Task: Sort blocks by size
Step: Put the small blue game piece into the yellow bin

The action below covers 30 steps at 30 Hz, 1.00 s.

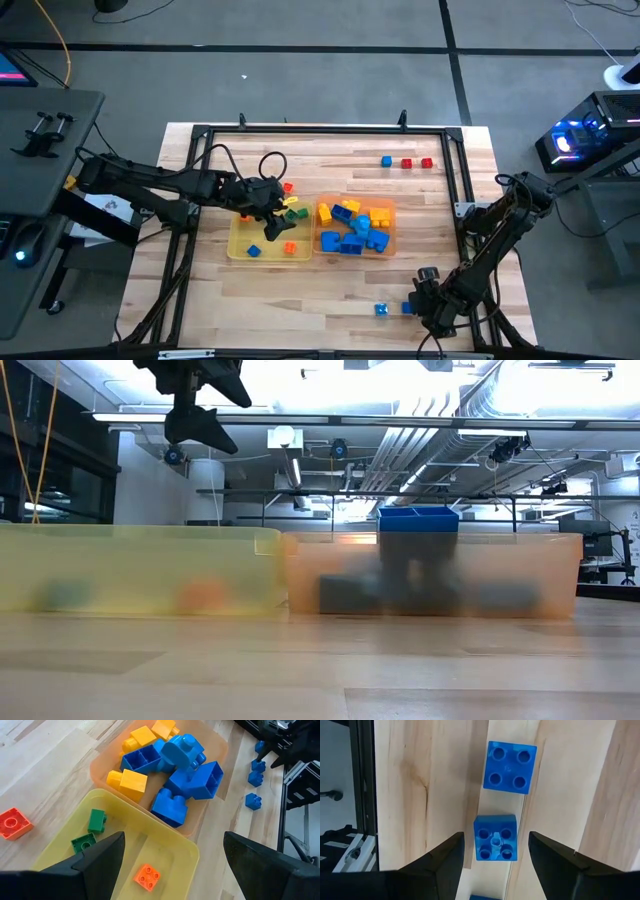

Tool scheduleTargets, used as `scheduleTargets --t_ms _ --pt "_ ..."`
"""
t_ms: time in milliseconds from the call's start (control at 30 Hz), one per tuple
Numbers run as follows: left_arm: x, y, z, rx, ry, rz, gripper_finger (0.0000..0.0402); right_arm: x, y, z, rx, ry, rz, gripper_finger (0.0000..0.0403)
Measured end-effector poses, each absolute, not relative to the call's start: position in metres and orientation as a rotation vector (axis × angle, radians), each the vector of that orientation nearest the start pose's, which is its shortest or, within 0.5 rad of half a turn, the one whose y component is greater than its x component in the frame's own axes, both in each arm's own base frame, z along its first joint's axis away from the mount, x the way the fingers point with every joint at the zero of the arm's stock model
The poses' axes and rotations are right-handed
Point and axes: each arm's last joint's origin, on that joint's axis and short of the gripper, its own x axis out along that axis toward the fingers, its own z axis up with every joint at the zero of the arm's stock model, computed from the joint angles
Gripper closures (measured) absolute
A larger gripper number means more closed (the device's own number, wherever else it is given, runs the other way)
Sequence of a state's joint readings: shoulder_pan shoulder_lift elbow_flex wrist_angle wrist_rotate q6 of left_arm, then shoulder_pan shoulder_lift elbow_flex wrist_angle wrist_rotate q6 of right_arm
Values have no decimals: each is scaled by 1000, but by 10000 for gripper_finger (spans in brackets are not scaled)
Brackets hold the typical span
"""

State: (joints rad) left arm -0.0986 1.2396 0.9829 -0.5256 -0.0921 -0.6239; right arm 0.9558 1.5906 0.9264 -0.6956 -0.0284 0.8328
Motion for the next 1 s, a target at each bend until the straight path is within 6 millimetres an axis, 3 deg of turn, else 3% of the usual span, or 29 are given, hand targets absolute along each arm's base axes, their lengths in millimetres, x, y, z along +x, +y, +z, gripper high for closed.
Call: scheduleTargets --t_ms 733,1000 --pt "254 -22 281 -517 752 236 77 158 225 169 52 1460 236 185" --pt "254 -22 281 -518 753 236 77 157 229 170 152 1511 248 185"
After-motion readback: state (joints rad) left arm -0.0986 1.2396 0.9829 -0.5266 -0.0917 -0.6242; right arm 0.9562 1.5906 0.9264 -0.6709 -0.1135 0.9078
